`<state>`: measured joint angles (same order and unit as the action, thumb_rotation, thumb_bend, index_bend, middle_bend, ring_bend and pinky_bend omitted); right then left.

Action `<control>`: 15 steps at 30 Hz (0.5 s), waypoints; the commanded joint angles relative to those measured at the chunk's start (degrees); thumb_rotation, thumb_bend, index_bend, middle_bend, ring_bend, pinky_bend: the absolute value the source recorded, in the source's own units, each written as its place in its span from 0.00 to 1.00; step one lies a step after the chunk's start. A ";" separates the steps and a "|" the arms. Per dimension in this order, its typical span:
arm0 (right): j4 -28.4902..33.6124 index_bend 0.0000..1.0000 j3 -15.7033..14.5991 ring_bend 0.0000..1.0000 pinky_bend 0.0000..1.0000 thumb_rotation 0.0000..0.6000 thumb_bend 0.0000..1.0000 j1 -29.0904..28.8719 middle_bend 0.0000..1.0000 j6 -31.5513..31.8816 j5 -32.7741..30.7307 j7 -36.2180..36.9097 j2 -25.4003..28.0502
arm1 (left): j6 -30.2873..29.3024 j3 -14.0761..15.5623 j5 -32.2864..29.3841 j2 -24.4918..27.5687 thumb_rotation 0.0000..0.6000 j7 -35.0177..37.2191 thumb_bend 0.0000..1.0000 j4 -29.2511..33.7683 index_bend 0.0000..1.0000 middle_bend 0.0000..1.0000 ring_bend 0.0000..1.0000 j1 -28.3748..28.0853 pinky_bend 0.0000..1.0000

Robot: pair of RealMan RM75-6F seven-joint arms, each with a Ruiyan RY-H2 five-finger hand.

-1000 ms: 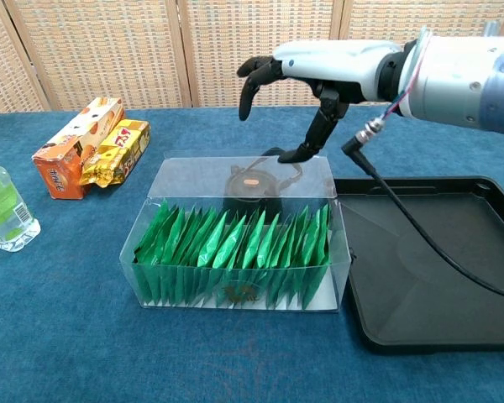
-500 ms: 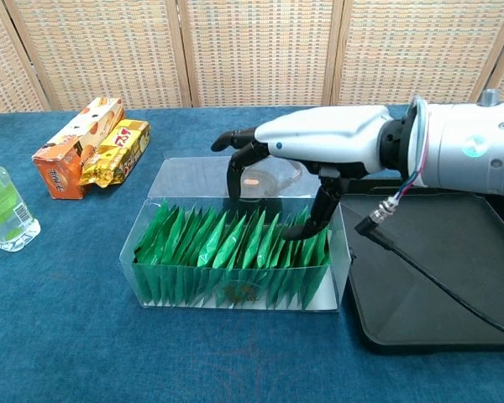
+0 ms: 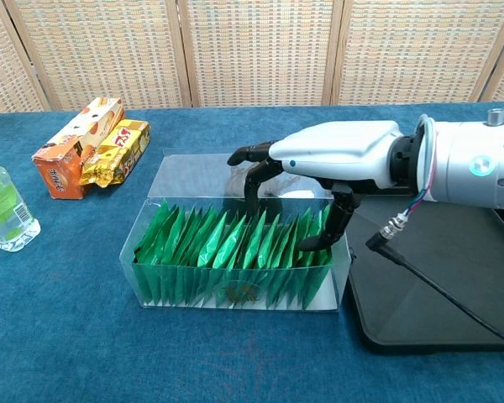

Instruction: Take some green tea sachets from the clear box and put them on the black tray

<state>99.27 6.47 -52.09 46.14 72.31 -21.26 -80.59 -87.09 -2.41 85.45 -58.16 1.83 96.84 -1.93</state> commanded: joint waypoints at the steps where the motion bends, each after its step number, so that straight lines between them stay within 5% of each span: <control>1: -0.26 0.37 -0.34 0.00 0.14 1.00 0.40 0.19 0.04 -0.01 0.11 0.33 0.20 | -0.03 0.05 0.09 0.02 1.00 -0.02 0.10 0.03 0.00 0.00 0.00 0.00 0.00; 15: -3.34 0.39 -0.87 0.00 0.14 1.00 0.41 -0.09 0.04 0.08 -1.10 -0.68 -2.95 | 0.05 0.04 -0.09 0.03 1.00 0.07 0.10 -0.04 0.00 0.00 0.00 -0.08 0.00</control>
<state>96.16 5.54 -52.14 46.09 71.45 -21.78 -83.26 -87.03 -2.36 85.37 -58.13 1.90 96.81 -2.01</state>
